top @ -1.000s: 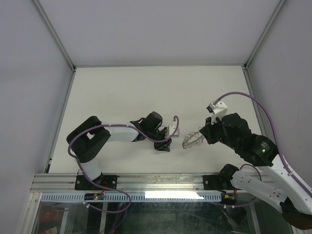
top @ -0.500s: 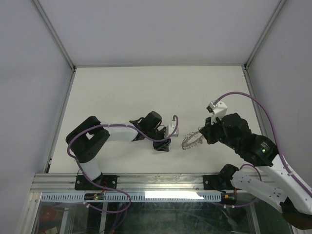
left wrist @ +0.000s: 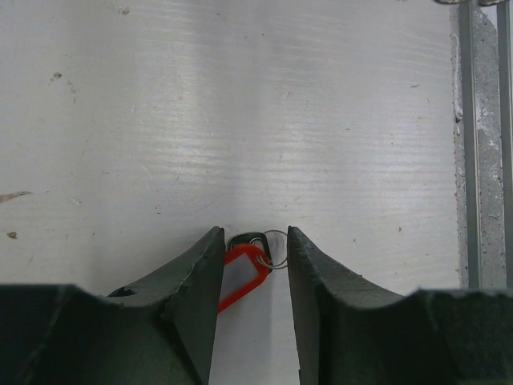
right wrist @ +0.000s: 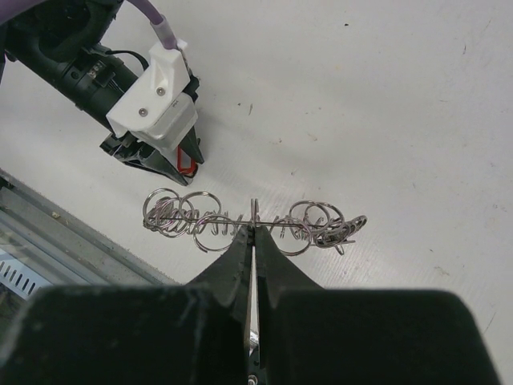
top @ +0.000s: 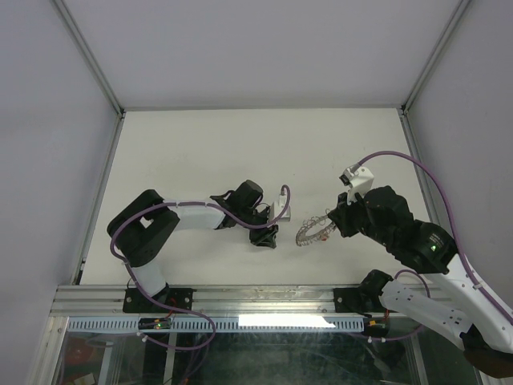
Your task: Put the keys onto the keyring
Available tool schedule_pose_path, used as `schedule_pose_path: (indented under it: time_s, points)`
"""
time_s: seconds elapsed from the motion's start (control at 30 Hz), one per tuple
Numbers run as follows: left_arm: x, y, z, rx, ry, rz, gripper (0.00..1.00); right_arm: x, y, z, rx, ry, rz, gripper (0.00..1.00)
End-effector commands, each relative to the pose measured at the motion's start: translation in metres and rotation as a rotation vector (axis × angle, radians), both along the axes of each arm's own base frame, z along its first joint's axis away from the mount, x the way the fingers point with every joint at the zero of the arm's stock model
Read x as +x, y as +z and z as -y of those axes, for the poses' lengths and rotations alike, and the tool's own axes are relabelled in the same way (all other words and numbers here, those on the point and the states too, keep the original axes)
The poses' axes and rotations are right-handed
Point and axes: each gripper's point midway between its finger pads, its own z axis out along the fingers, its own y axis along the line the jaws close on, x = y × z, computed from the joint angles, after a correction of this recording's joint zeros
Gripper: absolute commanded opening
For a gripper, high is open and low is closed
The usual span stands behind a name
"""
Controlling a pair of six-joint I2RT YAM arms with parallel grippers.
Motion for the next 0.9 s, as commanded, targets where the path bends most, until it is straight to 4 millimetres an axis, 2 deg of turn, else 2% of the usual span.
schedule_pose_path:
  time_s: [0.0, 0.23, 0.3, 0.37, 0.5, 0.63, 0.67, 0.77, 0.87]
  points:
    - [-0.005, 0.013, 0.009, -0.06, -0.048, -0.009, 0.36, 0.006, 0.029, -0.009, 0.092, 0.0, 0.075, 0.0]
    - [-0.005, 0.01, 0.004, -0.041, -0.007, 0.015, 0.36, 0.007, 0.028, -0.009, 0.092, 0.002, 0.073, 0.0]
    - [-0.001, 0.016, 0.005, -0.05, 0.016, 0.035, 0.36, 0.007, 0.028, -0.01, 0.092, 0.004, 0.071, 0.0]
    - [0.006, 0.032, 0.008, -0.091, 0.048, 0.075, 0.36, 0.006, 0.027, -0.01, 0.091, 0.007, 0.071, 0.0]
    - [0.026, 0.084, 0.015, -0.216, 0.137, 0.201, 0.36, 0.007, 0.028, -0.011, 0.095, 0.006, 0.072, 0.0]
    - [0.035, 0.125, 0.006, -0.308, 0.231, 0.308, 0.36, 0.006, 0.027, -0.012, 0.104, 0.008, 0.072, 0.0]
    - [0.035, 0.129, 0.002, -0.321, 0.251, 0.319, 0.35, 0.006, 0.027, -0.012, 0.106, 0.01, 0.072, 0.0]
    - [0.027, 0.116, -0.006, -0.287, 0.277, 0.332, 0.33, 0.006, 0.026, -0.012, 0.107, 0.011, 0.072, 0.0]
    - [0.007, 0.097, -0.008, -0.246, 0.233, 0.396, 0.31, 0.006, 0.026, -0.013, 0.108, 0.012, 0.071, 0.0]
